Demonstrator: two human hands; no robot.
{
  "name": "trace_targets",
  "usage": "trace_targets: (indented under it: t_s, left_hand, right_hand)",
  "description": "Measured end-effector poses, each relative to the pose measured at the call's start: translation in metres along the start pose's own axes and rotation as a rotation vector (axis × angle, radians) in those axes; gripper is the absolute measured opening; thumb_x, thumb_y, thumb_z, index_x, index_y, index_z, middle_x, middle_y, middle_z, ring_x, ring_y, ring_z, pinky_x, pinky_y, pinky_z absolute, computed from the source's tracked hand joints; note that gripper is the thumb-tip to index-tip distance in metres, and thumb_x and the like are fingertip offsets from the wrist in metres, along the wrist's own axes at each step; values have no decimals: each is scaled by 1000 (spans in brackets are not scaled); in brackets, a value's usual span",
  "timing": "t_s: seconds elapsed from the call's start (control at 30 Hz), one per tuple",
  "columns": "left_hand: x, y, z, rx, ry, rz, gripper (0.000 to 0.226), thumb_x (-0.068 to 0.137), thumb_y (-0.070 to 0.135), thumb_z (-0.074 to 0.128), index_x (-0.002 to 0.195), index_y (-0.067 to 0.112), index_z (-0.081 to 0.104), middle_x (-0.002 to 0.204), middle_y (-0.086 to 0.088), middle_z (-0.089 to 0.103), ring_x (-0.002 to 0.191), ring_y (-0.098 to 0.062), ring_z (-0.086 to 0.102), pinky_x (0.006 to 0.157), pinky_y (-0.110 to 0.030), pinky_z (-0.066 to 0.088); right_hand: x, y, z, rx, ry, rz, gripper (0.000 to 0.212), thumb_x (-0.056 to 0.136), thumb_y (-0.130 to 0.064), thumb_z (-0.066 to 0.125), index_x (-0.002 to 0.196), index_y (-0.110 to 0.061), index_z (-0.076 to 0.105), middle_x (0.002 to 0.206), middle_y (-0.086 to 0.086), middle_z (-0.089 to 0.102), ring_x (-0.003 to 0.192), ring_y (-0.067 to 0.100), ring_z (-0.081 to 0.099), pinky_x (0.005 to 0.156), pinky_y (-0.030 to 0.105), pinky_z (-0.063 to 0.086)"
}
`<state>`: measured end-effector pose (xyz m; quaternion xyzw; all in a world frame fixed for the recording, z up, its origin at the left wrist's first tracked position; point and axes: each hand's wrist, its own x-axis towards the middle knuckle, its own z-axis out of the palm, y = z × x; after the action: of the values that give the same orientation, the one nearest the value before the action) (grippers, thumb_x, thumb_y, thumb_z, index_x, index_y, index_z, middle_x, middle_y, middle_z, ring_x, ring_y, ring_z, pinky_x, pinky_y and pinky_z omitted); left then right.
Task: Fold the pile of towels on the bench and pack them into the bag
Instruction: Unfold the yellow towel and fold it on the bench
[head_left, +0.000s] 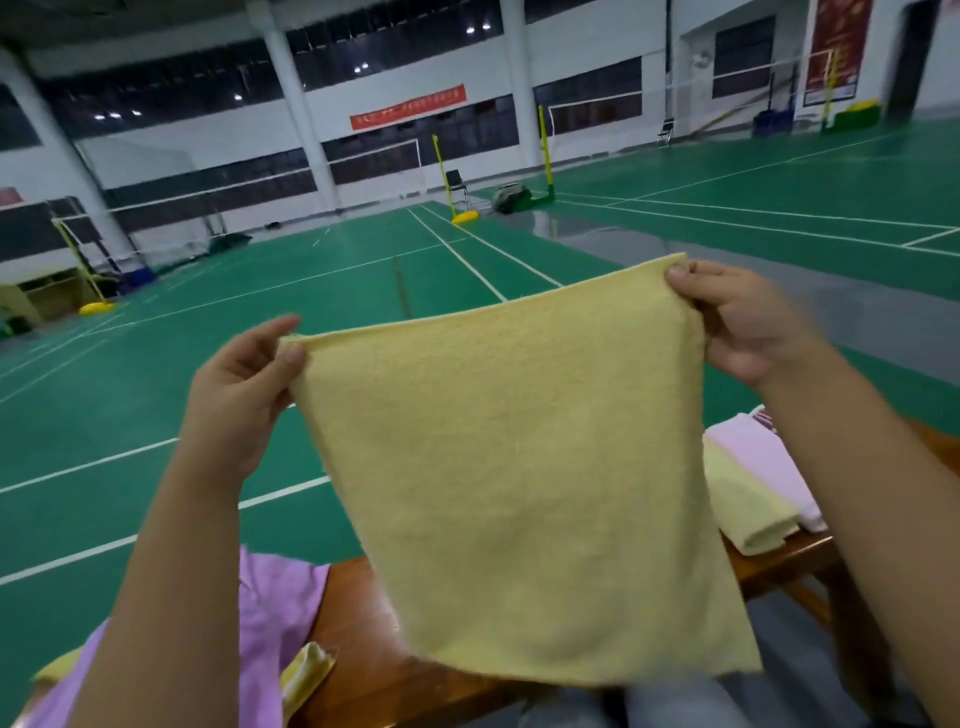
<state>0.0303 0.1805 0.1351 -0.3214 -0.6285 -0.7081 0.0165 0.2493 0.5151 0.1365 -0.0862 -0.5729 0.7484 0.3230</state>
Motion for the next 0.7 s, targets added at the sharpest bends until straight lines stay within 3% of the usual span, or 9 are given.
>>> trace_targets:
  t_s: [0.13, 0.23, 0.33, 0.47, 0.7]
  left_hand:
    - [-7, -45, 13, 72, 42, -362, 11, 93, 9, 58, 83, 9, 60, 58, 4, 64, 51, -6, 56, 54, -20, 52]
    - [-19, -77, 29, -10, 107, -570, 11, 94, 12, 58, 83, 10, 56, 67, -4, 56, 48, -8, 52, 50, -21, 46]
    - [-42, -84, 62, -89, 136, -591, 14, 95, 11, 55, 81, 9, 52, 62, -2, 52, 44, -7, 50, 43, -18, 44]
    - [-84, -75, 121, -136, 37, -573, 17, 95, 11, 58, 79, 9, 51, 71, -8, 56, 60, -15, 57, 57, -29, 53]
    - [-128, -66, 161, -37, -54, -520, 12, 92, 8, 62, 88, -2, 60, 81, -15, 66, 74, -21, 66, 66, -28, 59]
  right_hand:
    - [8, 34, -11, -7, 121, 308, 14, 95, -9, 49, 86, -8, 60, 56, -3, 66, 49, 7, 63, 48, 19, 52]
    - [6, 64, -9, 2, 260, 414, 12, 93, -4, 53, 83, -5, 58, 56, 1, 66, 46, 7, 63, 46, 20, 52]
    - [-10, 90, 7, -93, 312, 325, 19, 93, -2, 53, 75, -8, 58, 64, 3, 60, 48, 9, 59, 46, 23, 49]
    - [-47, 125, 37, -471, 179, 160, 16, 92, -18, 59, 80, -12, 65, 62, -1, 60, 52, 13, 49, 51, 27, 40]
    - [-96, 147, 57, -676, 5, 47, 12, 89, -34, 62, 87, -23, 67, 79, -6, 71, 78, 9, 67, 72, 38, 57]
